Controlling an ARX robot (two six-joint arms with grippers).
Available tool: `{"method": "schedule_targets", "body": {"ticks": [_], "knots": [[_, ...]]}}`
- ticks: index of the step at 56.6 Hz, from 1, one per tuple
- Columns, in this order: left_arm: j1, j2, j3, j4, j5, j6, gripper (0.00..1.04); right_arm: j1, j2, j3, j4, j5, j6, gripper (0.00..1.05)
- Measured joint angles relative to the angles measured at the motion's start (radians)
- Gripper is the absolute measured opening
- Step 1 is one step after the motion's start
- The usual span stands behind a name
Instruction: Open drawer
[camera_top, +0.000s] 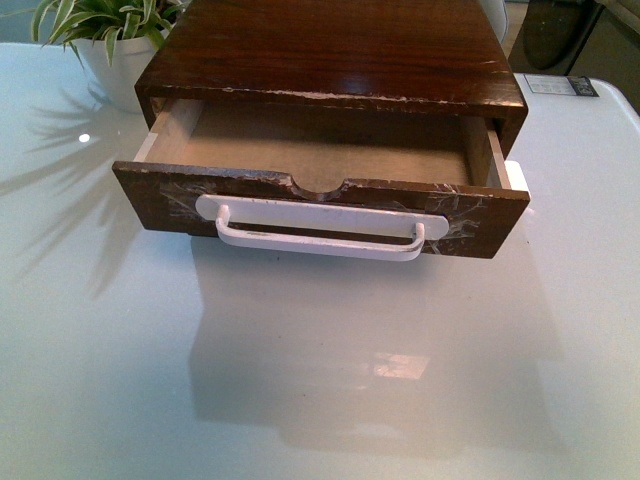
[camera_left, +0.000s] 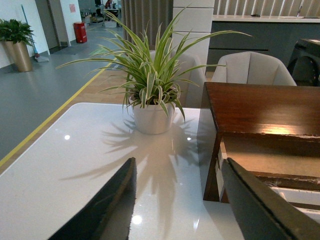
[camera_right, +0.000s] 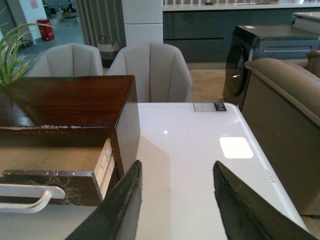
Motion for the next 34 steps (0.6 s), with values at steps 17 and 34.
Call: {"method": "schedule_targets", "body": {"ticks": [17,34], "knots": [[0.0,0.0,0.0,0.0,0.0,0.003,0.96,0.0,0.0,0.0,0.0,0.0,0.001,0.96],[0.0,0.0,0.0,0.0,0.0,0.003,0.96,0.0,0.0,0.0,0.0,0.0,0.001,0.96]]}}
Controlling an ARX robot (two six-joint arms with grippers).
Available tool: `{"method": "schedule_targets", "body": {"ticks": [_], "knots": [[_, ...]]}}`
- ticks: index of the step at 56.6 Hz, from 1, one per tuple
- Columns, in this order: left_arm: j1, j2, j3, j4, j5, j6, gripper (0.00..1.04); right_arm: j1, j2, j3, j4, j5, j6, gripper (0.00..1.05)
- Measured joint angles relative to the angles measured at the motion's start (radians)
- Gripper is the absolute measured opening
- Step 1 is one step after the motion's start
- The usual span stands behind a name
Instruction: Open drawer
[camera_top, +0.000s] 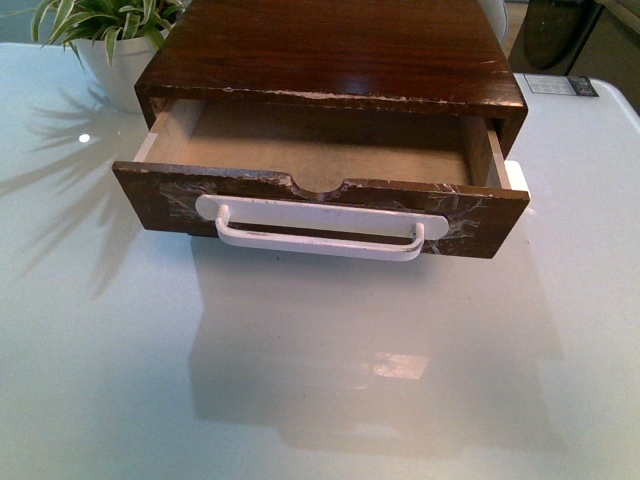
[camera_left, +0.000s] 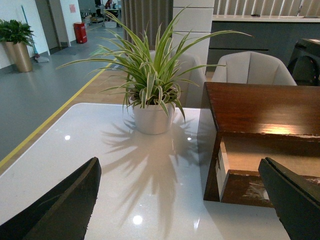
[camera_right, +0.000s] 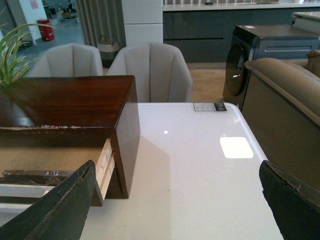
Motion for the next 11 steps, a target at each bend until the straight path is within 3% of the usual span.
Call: {"method": "schedule_targets", "body": {"ticks": [11], "knots": [[0.0,0.0,0.0,0.0,0.0,0.0,0.96,0.0,0.0,0.0,0.0,0.0,0.0,0.96]]}}
